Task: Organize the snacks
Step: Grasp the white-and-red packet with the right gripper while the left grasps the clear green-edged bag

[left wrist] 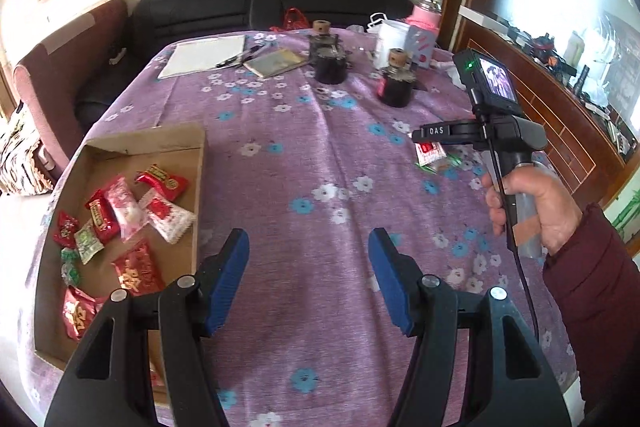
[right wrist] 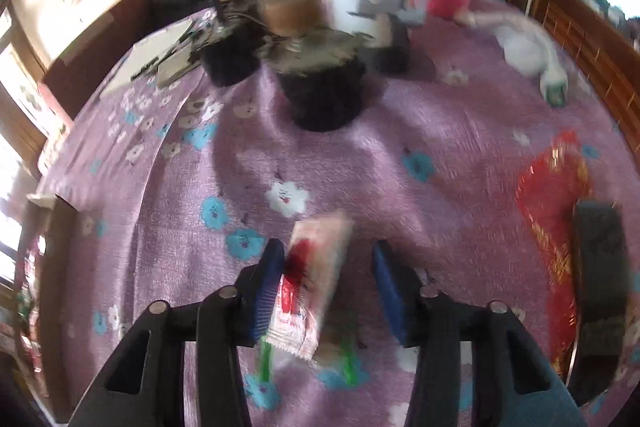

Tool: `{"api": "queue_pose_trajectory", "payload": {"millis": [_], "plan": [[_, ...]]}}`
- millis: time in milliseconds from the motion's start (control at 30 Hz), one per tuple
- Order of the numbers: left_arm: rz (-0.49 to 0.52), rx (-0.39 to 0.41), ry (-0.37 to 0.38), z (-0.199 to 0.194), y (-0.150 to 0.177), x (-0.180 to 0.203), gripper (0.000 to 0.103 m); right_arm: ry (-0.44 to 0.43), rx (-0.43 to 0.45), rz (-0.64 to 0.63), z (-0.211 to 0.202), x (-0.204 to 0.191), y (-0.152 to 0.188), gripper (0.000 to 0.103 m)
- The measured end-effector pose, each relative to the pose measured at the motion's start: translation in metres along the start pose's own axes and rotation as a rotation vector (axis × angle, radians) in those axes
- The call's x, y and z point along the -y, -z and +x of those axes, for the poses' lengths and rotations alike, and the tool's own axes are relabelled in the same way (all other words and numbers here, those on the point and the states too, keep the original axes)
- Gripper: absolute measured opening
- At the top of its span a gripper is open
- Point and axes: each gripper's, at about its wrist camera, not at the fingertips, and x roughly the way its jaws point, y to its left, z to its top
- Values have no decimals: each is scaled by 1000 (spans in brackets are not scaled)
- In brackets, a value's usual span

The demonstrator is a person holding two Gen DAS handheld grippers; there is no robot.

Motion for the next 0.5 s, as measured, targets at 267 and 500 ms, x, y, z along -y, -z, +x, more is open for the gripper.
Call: {"api": "queue_pose_trajectory", "payload": {"millis": [267, 500], "plan": [[-11, -13, 38, 3, -4, -5, 61, -257, -46, -7, -31, -19, 36, 13], [85, -20, 69, 18, -16, 28, 61, -426, 20, 57, -91, 15, 105, 13]]}}
